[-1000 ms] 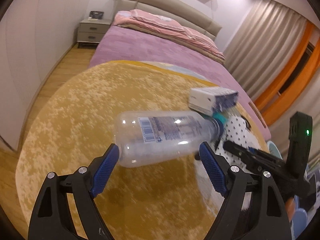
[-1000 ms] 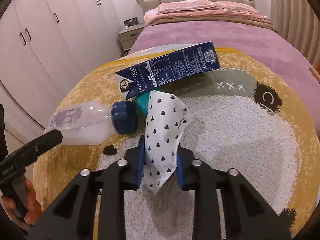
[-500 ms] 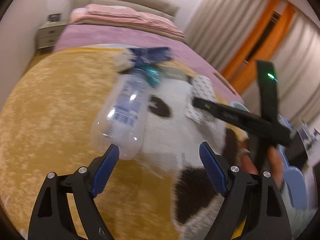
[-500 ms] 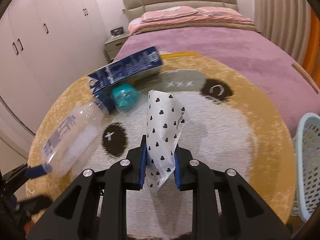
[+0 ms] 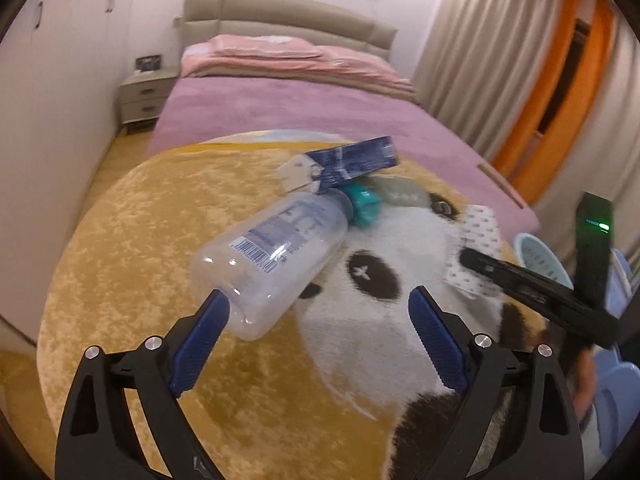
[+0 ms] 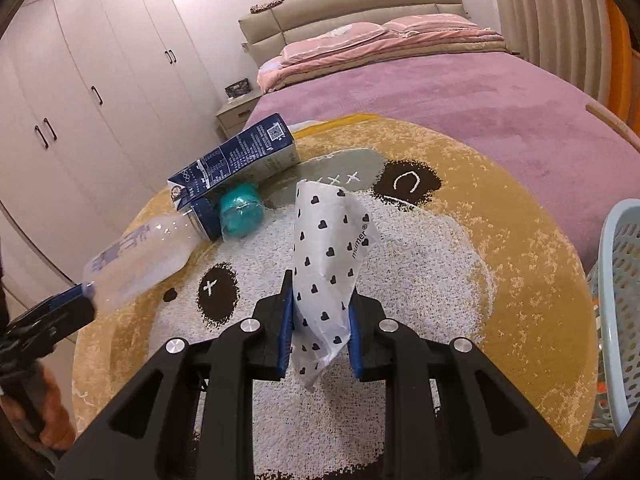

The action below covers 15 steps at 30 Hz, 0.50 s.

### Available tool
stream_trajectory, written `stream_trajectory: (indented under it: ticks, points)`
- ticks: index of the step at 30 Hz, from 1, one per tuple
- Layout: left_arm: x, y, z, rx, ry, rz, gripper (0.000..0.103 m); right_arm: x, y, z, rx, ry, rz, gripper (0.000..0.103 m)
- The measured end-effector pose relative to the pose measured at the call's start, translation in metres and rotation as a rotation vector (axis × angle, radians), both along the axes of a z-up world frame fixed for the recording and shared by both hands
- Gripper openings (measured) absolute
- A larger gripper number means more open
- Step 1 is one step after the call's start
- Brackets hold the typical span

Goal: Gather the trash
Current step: 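Grasp the clear plastic bottle by its body with the left tool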

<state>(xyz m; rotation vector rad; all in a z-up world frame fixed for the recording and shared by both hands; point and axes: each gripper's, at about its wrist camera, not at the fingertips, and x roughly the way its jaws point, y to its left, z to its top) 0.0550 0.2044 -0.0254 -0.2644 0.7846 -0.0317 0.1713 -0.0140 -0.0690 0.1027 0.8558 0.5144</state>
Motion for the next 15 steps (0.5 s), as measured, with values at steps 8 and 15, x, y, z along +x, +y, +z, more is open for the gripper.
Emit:
stream_trajectory:
  ticks: [8, 15]
  points:
    - [-0.012, -0.021, -0.001, -0.156, 0.037, -0.261, 0.088, -0.001, -0.005, -0.001, 0.016, 0.0, -0.003, 0.02]
    - [-0.024, -0.032, 0.017, -0.097, -0.032, -0.292, 0.09, -0.003, -0.008, 0.0, 0.023, -0.001, -0.009, 0.02]
